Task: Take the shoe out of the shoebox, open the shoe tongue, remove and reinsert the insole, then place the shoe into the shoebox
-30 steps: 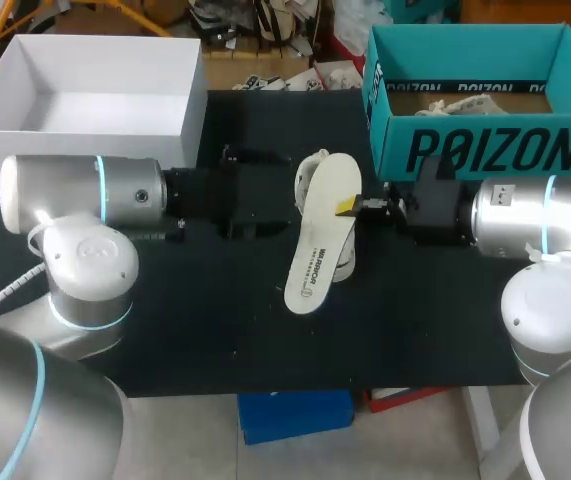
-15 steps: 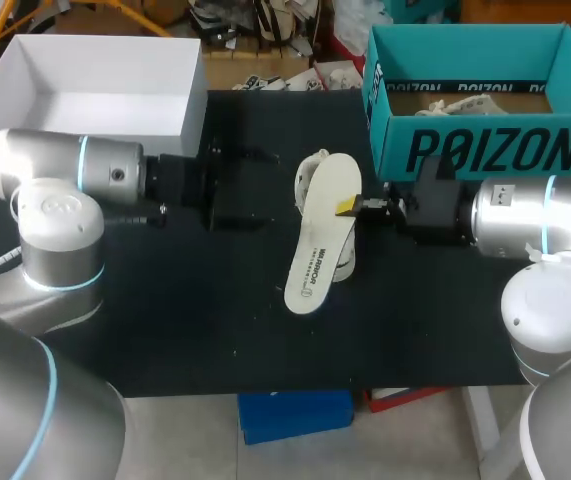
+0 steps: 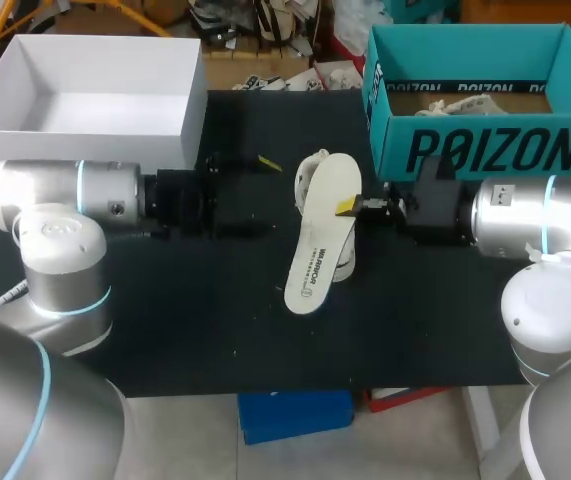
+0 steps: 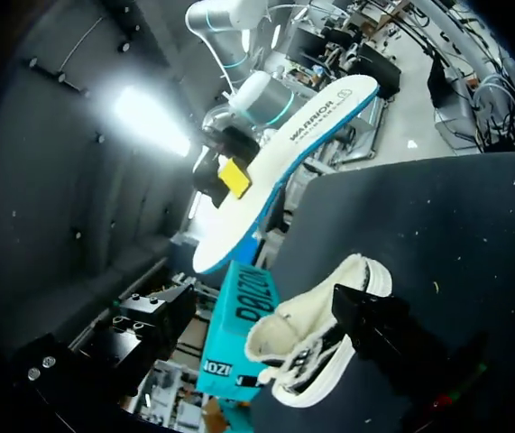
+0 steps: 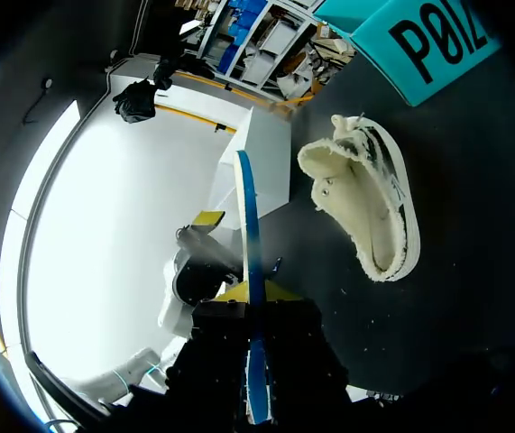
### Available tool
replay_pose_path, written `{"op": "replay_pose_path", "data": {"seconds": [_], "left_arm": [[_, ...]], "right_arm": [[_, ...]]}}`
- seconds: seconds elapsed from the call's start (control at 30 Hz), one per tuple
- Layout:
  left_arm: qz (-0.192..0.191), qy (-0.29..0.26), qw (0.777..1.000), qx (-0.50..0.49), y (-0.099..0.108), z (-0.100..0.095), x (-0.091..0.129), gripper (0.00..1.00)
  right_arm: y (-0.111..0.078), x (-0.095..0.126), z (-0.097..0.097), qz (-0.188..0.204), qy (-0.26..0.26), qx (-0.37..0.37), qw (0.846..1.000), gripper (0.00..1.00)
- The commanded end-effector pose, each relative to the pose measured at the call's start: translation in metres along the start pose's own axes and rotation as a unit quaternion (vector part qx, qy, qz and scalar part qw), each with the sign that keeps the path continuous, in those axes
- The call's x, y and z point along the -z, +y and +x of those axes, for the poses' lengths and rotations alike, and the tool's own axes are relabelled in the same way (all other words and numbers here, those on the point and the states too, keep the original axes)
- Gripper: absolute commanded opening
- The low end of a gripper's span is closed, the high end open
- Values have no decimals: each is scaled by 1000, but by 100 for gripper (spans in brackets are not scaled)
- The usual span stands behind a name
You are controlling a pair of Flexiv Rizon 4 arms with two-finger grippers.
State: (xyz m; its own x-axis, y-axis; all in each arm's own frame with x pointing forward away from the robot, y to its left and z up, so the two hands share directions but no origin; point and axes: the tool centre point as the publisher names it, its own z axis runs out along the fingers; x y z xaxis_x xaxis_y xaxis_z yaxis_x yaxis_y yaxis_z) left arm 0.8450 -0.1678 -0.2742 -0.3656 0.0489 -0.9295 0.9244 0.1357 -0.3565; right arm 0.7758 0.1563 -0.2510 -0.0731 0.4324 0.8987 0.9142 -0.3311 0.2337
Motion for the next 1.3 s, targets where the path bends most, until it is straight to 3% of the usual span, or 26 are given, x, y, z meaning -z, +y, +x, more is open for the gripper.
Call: {"op": "replay_pose_path", "data": {"seconds": [0.03,0.2,0.6,0.97,1.3], "left_arm": [[33,-39,998,-43,-1,0,2,100],[75,-27,993,-88,-7,-7,-1,100],[130,-7,976,-176,-30,-14,-8,100],[129,-32,967,-216,-44,-7,-18,100],[133,-14,967,-217,-49,-6,-22,100]], "right_arm": [[-1,-1,0,-1,0,0,1000,0],[-1,-1,0,-1,0,0,1000,0],[-1,-1,0,-1,0,0,1000,0],[-1,-1,0,-1,0,0,1000,0],[-1,-1,0,-1,0,0,1000,0]]}}
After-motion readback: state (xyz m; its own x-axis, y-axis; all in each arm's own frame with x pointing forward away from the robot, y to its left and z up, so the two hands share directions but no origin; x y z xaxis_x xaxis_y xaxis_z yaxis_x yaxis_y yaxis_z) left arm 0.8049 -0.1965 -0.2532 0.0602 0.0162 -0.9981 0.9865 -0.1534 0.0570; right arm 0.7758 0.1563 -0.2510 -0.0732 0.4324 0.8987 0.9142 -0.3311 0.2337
